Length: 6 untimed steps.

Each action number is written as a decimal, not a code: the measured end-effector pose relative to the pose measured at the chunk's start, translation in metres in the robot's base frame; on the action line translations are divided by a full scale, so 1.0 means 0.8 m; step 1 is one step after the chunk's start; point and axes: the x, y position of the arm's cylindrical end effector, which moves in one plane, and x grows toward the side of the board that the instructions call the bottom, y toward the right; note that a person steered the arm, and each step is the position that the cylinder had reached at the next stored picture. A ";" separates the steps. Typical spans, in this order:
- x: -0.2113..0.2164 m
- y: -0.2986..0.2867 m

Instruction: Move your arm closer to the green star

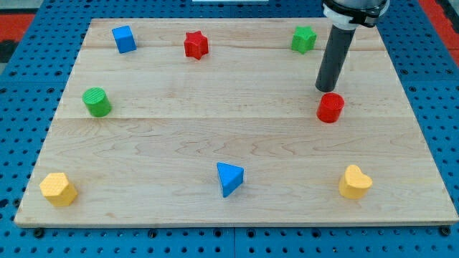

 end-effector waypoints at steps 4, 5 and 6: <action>-0.180 0.083; -0.204 0.076; -0.234 0.064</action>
